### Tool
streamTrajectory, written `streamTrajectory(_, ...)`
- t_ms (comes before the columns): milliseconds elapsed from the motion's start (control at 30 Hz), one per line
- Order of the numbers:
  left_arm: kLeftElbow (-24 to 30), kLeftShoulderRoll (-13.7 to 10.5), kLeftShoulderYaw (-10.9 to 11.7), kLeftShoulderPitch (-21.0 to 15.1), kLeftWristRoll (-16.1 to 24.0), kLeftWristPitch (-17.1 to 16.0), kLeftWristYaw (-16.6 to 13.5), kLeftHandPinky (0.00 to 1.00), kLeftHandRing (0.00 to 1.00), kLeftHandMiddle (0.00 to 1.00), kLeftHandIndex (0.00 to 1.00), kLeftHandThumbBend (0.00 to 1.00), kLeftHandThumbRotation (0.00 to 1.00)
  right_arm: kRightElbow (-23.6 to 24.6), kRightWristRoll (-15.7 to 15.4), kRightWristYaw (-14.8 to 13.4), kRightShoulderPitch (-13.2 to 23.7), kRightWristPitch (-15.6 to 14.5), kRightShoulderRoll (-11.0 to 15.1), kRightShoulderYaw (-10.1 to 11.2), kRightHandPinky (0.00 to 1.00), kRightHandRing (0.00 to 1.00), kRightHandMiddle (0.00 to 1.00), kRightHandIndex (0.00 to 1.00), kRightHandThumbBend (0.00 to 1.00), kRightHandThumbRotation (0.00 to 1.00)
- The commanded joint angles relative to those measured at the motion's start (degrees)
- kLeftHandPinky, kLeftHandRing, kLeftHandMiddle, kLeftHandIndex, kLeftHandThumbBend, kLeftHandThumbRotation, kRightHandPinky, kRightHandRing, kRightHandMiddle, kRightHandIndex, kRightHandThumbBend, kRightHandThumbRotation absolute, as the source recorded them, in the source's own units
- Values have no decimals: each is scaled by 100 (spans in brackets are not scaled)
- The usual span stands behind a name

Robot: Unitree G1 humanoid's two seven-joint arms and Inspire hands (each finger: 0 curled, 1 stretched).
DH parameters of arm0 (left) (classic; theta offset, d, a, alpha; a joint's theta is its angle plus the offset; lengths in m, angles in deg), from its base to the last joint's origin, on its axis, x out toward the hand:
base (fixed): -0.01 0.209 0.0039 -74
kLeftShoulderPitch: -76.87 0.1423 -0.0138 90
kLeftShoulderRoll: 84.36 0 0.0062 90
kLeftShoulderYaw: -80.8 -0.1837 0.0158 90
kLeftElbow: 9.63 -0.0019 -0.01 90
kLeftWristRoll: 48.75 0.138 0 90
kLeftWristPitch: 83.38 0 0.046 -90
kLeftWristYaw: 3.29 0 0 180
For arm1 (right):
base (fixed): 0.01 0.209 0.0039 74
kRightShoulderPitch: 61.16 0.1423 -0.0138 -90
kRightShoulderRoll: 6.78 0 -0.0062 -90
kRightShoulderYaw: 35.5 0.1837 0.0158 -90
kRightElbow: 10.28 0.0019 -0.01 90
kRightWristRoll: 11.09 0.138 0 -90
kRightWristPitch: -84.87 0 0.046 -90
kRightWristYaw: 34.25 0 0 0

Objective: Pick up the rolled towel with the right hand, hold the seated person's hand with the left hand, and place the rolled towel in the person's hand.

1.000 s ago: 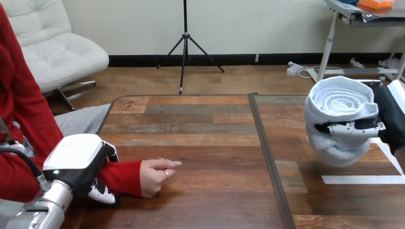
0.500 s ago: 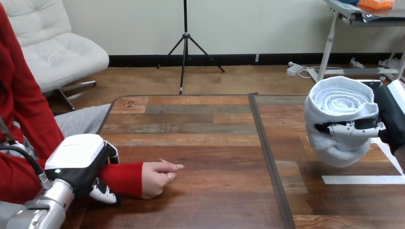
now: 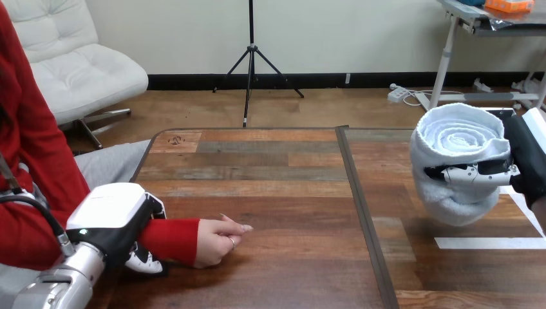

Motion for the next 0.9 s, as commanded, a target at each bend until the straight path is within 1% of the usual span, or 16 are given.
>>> streamTrajectory(0,-86,113,-171,-201,-60,-8,78,38,43,45,41,79,0,330,102,-149,287,103,36,206,33,38,42,43,82,0)
streamTrajectory(167,-86,145,-169,-191,-104,-17,52,33,37,40,39,77,0,365,121,-134,276,50,32,216,33,38,42,43,82,0)
streamTrajectory(300,-65,159,-178,-181,-102,-1,63,32,36,39,38,76,0,320,155,-90,288,106,28,225,33,38,42,43,81,0)
streamTrajectory(567,-56,184,-177,-177,-139,23,111,33,37,39,38,75,0,310,106,-135,284,152,50,211,33,37,42,43,81,0)
streamTrajectory(867,-45,200,-175,-187,-181,49,145,34,37,40,38,77,0,345,91,-157,288,39,48,208,32,37,42,43,81,0)
